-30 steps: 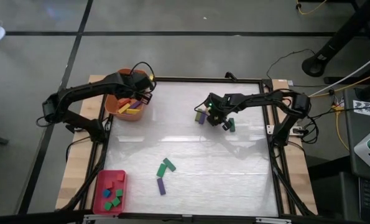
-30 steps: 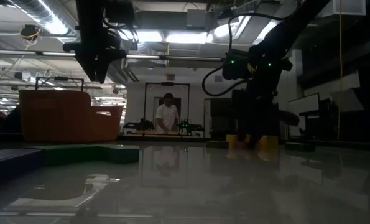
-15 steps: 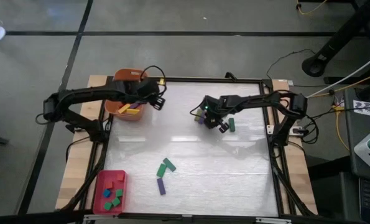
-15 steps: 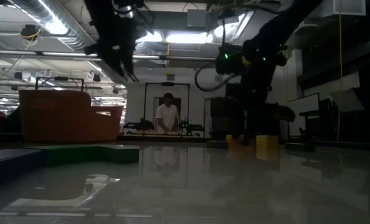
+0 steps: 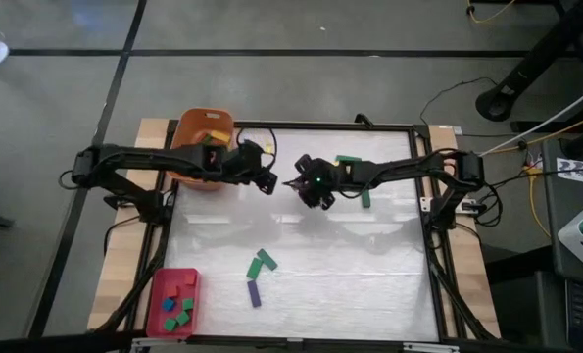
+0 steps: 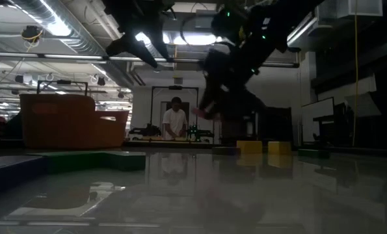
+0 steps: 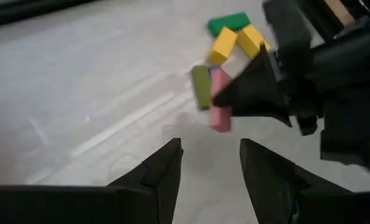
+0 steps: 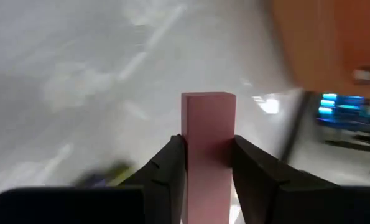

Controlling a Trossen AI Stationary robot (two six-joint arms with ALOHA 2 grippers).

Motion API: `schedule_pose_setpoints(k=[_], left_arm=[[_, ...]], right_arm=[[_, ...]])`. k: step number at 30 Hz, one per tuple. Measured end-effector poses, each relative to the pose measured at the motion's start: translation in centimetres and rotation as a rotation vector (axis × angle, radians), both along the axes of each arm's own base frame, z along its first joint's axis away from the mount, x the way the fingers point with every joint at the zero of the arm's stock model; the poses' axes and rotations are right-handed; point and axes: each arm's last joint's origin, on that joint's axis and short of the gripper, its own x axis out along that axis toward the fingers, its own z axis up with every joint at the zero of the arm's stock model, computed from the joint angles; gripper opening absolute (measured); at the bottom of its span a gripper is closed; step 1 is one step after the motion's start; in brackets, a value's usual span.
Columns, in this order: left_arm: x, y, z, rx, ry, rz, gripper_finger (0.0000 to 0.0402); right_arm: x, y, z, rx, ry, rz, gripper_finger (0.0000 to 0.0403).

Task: Sort blocks by size
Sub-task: Put the big pink block into the orange bin

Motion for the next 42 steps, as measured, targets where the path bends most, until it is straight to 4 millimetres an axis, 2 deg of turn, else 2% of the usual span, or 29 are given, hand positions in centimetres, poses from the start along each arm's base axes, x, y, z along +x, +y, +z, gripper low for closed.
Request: schedule_pose_setpoints(k=[6,11,21,32,42], left_arm=[[1.9,-1.0,-1.9,-0.028,0.017,-0.005,0.015],[3.3,-1.1,-2.8,-0.003,0.009,-0.035,0.015],[3.5,-0.7,-3.0,0.034,0.009,0.001,0.015],[3.4,-0.5,-3.0,0.071,0.019,0.03,0.015],[2.8,-0.6,-3.5,0.07,0.097,0.032,0.015]], right_arm=[[1.2,1.1,1.4,-0.103,-0.167,-0.05,0.0111],[1.4,1.3,1.8,-0.112,-0.208,-0.055,0.0111],[1.5,1.3,1.9,-0.071,-0.241,-0.093,0.0111],[1.9,1.2,2.6,-0.014,-0.351,-0.142,0.0111],[1.9,1.3,2.8,0.008,-0.369,-0.148,0.0111]])
